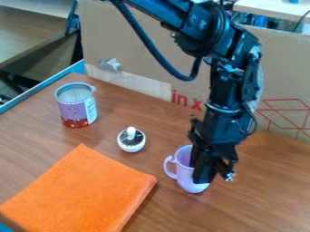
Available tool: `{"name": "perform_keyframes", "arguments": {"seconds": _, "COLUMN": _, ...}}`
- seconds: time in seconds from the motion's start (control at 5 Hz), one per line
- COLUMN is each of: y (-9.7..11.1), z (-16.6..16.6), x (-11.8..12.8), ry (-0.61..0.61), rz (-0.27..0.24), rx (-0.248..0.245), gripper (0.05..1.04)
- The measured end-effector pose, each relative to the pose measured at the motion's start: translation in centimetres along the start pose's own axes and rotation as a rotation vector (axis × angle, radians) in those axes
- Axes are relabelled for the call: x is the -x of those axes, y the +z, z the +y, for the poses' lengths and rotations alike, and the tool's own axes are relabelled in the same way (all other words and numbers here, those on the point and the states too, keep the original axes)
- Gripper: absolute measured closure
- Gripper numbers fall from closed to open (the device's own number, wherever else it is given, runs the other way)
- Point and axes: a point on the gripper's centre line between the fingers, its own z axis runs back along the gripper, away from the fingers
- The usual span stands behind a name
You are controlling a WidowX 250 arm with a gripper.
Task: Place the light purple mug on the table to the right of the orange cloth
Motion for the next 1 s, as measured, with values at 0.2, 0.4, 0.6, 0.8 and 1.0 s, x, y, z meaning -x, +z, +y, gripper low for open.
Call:
{"name": "perform_keyframes", "arguments": {"seconds": 0.2, "y": 0.0, "z": 0.3, "x": 0.0, "ry": 0.014, "rz": 0.028, "rx": -0.015, "gripper": 0.973}}
{"name": "perform_keyframes", "arguments": {"seconds": 0.4, "y": -0.5, "z": 0.3, "x": 0.2, "ry": 0.033, "rz": 0.052, "rx": -0.011, "gripper": 0.763}}
{"name": "perform_keyframes", "arguments": {"seconds": 0.6, "y": -0.7, "z": -0.6, "x": 1.4, "ry": 0.027, "rz": 0.047, "rx": 0.011, "gripper": 0.462}}
{"name": "perform_keyframes", "arguments": {"seconds": 0.8, "y": 4.4, "z": -1.8, "x": 4.3, "ry": 0.024, "rz": -0.130, "rx": -0.043, "gripper": 0.164}}
{"name": "perform_keyframes", "arguments": {"seconds": 1.0, "y": 8.0, "z": -0.7, "x": 10.5, "ry": 0.188, "rz": -0.299, "rx": -0.109, "gripper": 0.074}}
